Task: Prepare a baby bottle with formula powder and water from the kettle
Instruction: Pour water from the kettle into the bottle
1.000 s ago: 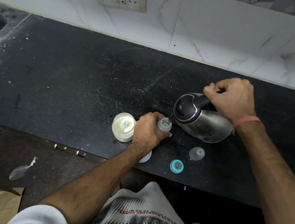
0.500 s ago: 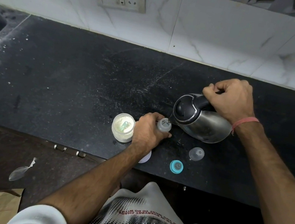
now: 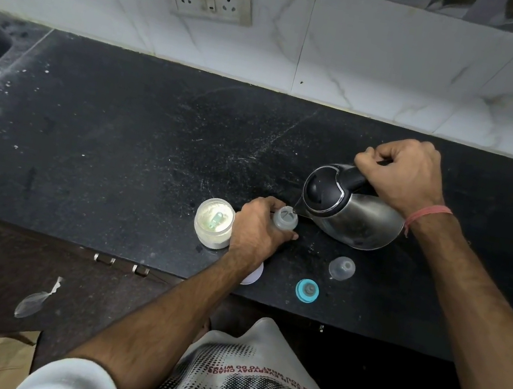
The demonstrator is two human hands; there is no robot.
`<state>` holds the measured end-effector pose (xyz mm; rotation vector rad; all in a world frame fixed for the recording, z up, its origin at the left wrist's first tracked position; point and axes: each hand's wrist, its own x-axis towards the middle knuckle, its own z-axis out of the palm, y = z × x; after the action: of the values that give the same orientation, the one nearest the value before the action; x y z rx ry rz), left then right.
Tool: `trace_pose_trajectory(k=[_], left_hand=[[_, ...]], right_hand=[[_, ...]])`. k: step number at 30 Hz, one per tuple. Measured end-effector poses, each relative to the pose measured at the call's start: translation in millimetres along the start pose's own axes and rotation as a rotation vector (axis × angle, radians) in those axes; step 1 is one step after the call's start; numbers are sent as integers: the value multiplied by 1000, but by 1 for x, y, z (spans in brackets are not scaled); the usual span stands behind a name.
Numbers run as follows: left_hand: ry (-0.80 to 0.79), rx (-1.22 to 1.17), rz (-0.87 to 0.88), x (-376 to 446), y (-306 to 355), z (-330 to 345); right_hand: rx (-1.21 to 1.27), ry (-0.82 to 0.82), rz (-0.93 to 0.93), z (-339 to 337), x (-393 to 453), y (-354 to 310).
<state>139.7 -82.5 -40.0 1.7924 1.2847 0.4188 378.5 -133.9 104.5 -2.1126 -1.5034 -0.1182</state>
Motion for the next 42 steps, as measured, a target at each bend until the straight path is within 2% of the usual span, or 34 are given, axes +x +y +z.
trace_pose_trajectory(k=[42], left_hand=[[-4,12,-13,-4,5,-4]], right_hand=[[-36,0,-5,4,2,-2]])
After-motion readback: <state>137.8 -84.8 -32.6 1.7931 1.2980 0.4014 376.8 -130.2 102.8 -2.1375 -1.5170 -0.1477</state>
